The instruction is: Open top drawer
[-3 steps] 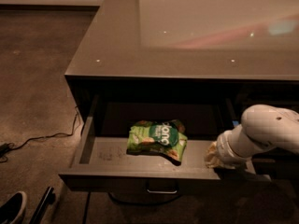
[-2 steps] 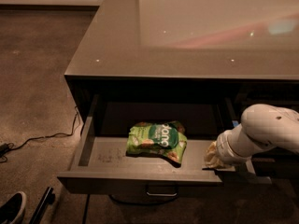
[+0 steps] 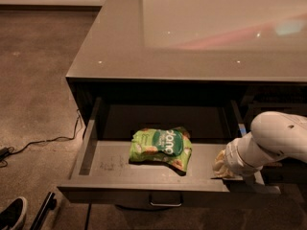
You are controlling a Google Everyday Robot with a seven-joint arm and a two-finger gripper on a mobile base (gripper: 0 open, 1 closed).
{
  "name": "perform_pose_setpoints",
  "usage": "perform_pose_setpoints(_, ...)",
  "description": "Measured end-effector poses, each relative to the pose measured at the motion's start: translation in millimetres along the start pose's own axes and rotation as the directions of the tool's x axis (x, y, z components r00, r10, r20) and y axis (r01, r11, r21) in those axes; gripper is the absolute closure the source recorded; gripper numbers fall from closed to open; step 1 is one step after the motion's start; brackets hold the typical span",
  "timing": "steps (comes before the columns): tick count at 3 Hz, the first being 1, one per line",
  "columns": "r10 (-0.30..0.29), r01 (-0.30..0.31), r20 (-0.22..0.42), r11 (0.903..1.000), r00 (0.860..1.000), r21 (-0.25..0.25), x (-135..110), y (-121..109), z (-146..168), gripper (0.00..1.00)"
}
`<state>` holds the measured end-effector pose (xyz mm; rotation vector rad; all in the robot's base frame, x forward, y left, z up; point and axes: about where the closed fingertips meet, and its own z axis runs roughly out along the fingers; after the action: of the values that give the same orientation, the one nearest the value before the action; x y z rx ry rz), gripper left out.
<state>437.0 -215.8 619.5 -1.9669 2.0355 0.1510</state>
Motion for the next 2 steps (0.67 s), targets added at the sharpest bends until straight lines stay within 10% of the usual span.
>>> perform_pose_setpoints(2,0.000,0.000,0.000,1.0000,1.000,0.000,0.0,0.0,0.0,0.37)
